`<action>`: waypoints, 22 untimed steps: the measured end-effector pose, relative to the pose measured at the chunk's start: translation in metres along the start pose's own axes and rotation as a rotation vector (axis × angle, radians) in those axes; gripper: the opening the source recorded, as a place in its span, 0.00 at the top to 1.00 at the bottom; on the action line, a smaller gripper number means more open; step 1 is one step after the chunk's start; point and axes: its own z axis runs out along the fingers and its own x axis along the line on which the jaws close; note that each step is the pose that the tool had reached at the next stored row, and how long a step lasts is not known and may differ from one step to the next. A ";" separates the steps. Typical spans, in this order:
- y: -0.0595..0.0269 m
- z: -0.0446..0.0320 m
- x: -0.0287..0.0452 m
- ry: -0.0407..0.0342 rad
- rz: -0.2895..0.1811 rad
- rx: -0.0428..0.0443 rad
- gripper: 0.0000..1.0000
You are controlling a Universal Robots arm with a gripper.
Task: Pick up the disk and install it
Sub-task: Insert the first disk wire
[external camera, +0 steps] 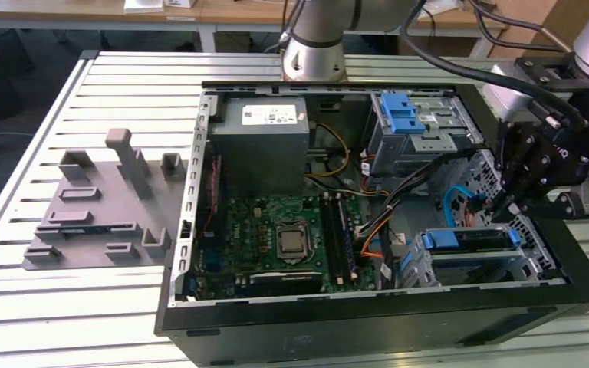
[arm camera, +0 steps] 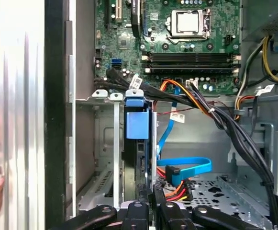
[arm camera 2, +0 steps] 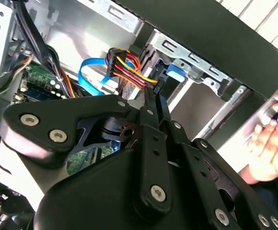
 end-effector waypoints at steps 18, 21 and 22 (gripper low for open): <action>0.0138 0.0015 0.0027 -0.0140 -0.020 0.0401 0.84; 0.0139 0.0015 0.0027 -0.0139 -0.020 0.0401 0.84; 0.0139 0.0015 0.0027 -0.0139 -0.020 0.0400 0.84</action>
